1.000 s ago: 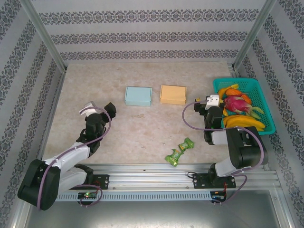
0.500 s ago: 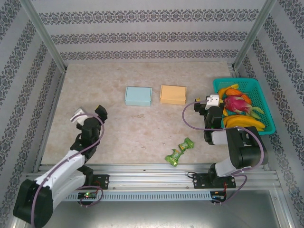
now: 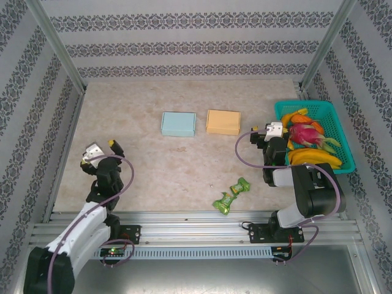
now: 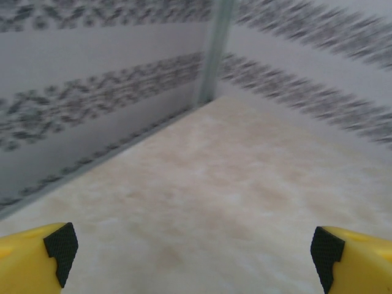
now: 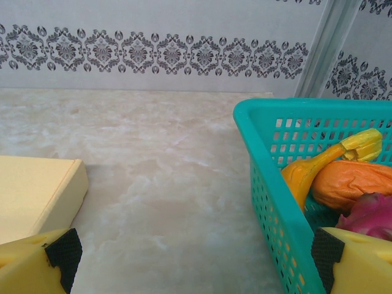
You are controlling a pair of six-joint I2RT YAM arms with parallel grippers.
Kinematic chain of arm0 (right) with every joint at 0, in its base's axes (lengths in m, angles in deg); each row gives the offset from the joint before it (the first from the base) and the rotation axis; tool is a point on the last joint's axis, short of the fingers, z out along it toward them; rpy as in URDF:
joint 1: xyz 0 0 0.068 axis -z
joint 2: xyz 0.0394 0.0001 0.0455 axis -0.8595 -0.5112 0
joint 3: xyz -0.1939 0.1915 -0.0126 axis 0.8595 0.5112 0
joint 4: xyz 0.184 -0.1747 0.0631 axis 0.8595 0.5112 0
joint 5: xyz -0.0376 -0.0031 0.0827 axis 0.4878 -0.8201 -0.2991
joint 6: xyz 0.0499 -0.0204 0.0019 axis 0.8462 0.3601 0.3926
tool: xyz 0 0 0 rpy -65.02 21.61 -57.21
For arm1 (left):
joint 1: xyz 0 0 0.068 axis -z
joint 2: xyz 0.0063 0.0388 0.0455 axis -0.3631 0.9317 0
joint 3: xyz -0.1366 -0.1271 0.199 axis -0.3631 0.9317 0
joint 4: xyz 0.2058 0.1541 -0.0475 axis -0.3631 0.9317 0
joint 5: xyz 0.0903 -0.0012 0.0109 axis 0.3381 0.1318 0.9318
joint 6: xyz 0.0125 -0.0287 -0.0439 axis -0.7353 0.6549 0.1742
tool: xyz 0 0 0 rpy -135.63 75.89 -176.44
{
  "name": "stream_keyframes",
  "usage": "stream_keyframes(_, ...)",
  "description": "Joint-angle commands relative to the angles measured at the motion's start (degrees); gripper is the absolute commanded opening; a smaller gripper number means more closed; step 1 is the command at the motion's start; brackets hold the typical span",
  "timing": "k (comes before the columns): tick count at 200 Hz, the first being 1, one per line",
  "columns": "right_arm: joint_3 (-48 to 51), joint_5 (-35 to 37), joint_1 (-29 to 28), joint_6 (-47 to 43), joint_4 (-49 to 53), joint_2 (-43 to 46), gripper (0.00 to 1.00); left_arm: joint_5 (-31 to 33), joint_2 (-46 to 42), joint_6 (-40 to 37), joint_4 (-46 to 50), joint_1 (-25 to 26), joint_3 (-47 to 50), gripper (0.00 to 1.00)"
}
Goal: Fold the paper box
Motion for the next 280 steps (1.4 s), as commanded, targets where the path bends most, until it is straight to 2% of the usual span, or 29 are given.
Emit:
stream_keyframes(1,0.3,-2.1,0.6,3.3,4.6,-0.8,0.98,-5.0,8.0,-1.6,-4.4,-7.8,-0.9,1.00)
stream_keyframes(13,0.3,-2.2,0.6,3.3,4.7,-0.8,0.98,-6.8,13.7,-2.1,-7.4,-10.1,-1.6,1.00)
stream_keyframes(37,0.3,-2.3,0.6,3.4,4.7,-0.8,0.98,-8.2,22.4,-6.3,-13.5,-10.7,-3.8,1.00)
stream_keyframes(60,0.3,-2.3,0.6,3.4,4.7,-0.8,0.98,-12.6,27.9,-9.6,-17.4,-11.1,-6.0,1.00)
stream_keyframes(77,0.3,-2.3,0.6,3.4,4.7,-0.8,0.98,-15.9,29.7,-11.8,-15.8,-11.2,-8.2,1.00)
stream_keyframes(123,0.3,-2.4,0.7,3.4,4.8,-0.8,0.98,-21.8,28.3,-14.2,-19.0,-11.3,-5.9,1.00)
stream_keyframes(195,0.3,-2.5,0.7,3.4,4.8,-0.8,0.98,-28.6,30.9,-18.9,-16.4,-11.1,-9.2,1.00)
stream_keyframes(226,0.3,-2.5,0.7,3.3,4.7,-0.8,0.98,-35.9,27.5,-20.9,-21.9,-11.0,-4.3,1.00)
stream_keyframes(240,0.3,-2.5,0.7,3.4,4.8,-0.8,0.98,-39.5,27.5,-19.6,-20.9,-11.0,-4.9,1.00)
stream_keyframes(256,0.3,-2.5,0.7,3.4,4.8,-0.8,0.98,-43.5,30.2,-16.3,-25.1,-10.8,-4.7,1.00)
stream_keyframes(269,0.3,-2.5,0.7,3.4,4.8,-0.8,0.98,-40.8,30.5,-17.3,-22.4,-8.9,-6.1,1.00)
stream_keyframes(280,0.3,-2.5,0.7,3.4,4.8,-0.8,0.98,-39.8,31.3,-17.7,-24.6,-8.7,-5.8,1.00)
